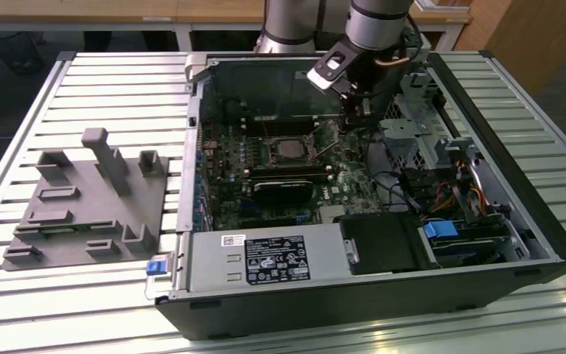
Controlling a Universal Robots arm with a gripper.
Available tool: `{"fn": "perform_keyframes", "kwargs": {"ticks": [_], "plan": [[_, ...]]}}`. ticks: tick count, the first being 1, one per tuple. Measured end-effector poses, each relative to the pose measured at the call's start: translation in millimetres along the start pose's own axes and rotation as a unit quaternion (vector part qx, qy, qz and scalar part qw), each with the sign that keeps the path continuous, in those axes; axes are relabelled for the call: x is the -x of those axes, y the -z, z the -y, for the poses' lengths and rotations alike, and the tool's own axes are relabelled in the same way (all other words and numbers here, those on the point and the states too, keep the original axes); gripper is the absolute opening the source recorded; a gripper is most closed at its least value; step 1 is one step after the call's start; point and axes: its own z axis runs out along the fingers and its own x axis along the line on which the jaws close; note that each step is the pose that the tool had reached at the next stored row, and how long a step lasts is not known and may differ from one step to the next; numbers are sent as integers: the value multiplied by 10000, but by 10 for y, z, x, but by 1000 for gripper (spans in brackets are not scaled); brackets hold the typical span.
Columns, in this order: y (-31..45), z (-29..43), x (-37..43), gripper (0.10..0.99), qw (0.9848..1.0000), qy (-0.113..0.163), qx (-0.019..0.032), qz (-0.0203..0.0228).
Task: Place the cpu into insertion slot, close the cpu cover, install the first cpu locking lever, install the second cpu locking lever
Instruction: 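Close the cpu cover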
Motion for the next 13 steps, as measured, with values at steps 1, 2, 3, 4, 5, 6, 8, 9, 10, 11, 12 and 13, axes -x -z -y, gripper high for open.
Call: {"fn": "perform_keyframes", "kwargs": {"ticks": [1, 2, 3, 4, 5, 6, 8, 9, 10, 11, 12, 13], "plan": [[-11, 0, -1, 106, 10000, 0, -5, 0], [-21, 0, -2, 106, 10000, -1, -10, 0], [-31, 0, -3, 106, 10000, -1, -14, 0], [-36, 0, -4, 106, 10000, -1, -16, 3], [-39, -1, -5, 106, 10000, 0, -17, 5], [-39, 1, -4, 106, 10000, 0, -17, 6], [-40, 11, -5, 106, 10000, 0, -17, 5], [-40, 20, -5, 106, 10000, 0, -17, 5], [-40, 31, -5, 106, 10000, 0, -17, 5], [-39, 44, -5, 106, 10000, 0, -17, 5], [-39, 57, -5, 106, 10000, 0, -17, 5], [-39, 70, -5, 106, 10000, 0, -17, 5]]}}
